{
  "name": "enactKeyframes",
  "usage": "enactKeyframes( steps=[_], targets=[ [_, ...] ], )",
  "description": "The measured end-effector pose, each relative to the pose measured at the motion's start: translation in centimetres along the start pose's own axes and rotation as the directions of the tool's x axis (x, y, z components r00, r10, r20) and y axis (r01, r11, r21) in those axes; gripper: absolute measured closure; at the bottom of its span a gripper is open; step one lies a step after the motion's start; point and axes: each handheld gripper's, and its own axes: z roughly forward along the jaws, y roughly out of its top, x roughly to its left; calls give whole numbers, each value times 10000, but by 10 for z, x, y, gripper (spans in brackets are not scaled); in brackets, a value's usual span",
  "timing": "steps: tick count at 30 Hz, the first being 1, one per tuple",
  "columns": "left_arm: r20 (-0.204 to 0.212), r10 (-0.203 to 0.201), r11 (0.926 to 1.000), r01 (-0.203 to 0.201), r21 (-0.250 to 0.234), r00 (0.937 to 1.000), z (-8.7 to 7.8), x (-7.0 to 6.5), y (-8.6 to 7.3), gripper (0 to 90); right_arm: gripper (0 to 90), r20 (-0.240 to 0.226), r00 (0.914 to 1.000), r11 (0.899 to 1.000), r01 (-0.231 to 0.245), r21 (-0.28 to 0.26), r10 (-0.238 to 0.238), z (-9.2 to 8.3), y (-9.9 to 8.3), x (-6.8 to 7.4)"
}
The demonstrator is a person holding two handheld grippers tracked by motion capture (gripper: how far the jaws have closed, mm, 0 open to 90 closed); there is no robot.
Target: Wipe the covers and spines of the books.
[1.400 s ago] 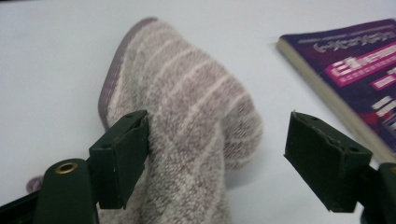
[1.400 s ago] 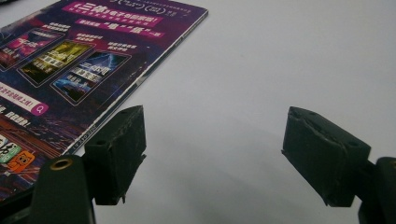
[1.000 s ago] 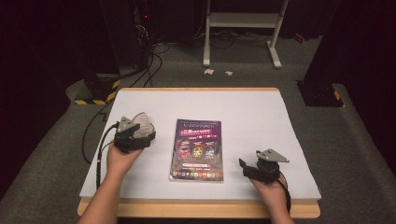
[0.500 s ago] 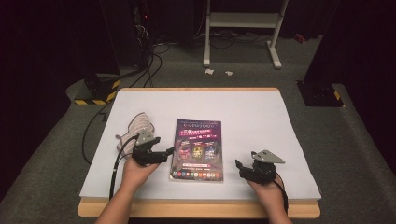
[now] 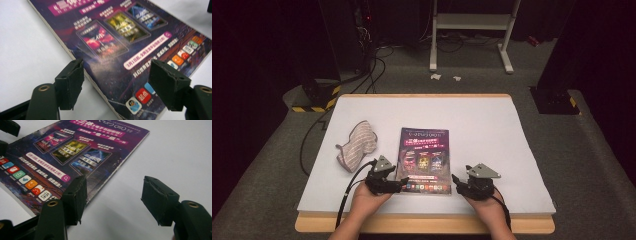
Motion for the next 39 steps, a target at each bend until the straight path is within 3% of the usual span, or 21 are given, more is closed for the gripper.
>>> enactKeyframes(
  steps=[5,6,8,12,16,27,29,34,39],
  targets=[
    [-61,49,9998,-47,191,10000,3,1,-3,285,361,-235,9996,9987,170,476,-159,12,11,6],
    [77,-191,9995,189,242,9998,3,1,-4,286,381,-284,9995,9985,163,518,-148,13,13,7],
    [98,-244,9995,241,223,9997,3,1,-5,286,386,-315,9993,9991,189,375,-177,14,15,9],
    [169,-245,9992,240,314,9996,5,-1,-7,285,375,-504,9985,9994,-222,281,236,13,9,10],
    [202,-350,9990,345,286,9992,6,-1,-8,277,363,-547,9980,9985,-306,450,330,10,5,8],
    [179,-419,9987,414,297,9990,2,2,-11,283,344,-503,9985,9988,-189,453,211,9,2,11],
    [344,-450,9987,442,234,9984,3,1,-12,304,335,-526,9985,9987,-113,488,138,10,2,12],
    [237,-426,9989,421,208,9988,4,-3,-11,315,313,-602,9979,9977,-218,635,256,12,0,13],
    [666,75,9997,-91,238,9978,9,-20,-9,323,307,-618,9974,9976,-338,604,375,11,1,9]
  ],
)
